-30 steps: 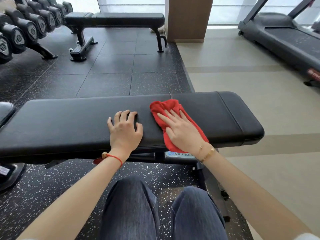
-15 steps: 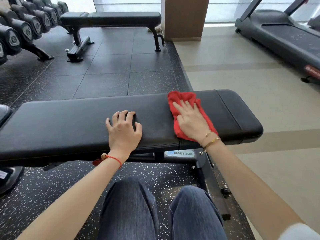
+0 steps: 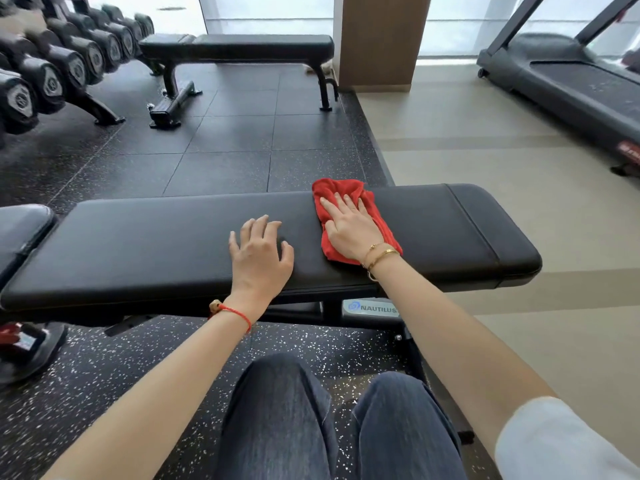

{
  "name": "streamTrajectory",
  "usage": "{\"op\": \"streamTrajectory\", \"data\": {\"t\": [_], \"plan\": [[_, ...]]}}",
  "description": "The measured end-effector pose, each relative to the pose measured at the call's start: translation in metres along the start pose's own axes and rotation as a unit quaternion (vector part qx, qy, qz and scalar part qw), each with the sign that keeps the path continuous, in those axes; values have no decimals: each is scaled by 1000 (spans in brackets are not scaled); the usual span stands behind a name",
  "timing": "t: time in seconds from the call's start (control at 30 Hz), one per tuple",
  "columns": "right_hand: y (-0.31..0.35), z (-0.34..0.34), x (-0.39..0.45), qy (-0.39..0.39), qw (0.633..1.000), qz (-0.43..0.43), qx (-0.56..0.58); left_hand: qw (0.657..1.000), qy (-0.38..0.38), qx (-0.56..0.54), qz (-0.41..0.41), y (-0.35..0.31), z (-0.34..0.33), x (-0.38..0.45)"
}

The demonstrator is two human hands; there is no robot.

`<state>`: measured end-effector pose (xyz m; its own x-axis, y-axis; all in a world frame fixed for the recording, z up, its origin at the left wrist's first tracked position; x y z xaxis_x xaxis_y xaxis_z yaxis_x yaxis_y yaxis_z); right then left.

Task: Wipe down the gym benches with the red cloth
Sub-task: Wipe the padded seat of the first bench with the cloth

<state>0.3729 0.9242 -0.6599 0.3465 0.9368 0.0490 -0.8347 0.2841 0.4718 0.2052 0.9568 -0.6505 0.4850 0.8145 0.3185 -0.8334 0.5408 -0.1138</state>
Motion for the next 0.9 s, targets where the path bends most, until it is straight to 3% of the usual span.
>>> {"op": "streamTrajectory", "data": {"t": [0.13, 0.27, 0.53, 0.77, 0.9], "plan": [[17, -12, 17, 28, 999, 20, 19, 998, -23, 59, -1, 42, 17, 3], [37, -23, 22, 41, 998, 42, 15, 998, -9, 51, 46, 79, 14, 3], [71, -38, -44, 53, 981, 186, 20, 996, -7, 20, 91, 94, -2, 2], [19, -13, 23, -1, 999, 30, -14, 995, -22, 24, 98, 94, -1, 1], [82, -45, 33, 15, 995, 95, -33, 994, -25, 25, 103, 95, 0, 1]]}}
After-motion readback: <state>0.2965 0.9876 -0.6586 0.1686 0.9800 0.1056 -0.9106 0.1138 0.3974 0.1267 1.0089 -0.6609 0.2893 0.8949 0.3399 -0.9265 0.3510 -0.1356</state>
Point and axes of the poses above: each hand's wrist, its own x-axis towards the middle knuckle, its own z-axis out of the back of the hand, y = z × x, the point moved 10 cm from there along x, towards the middle knuckle, and after that the axes turned 15 degrees about x, right-handed, at the moved point
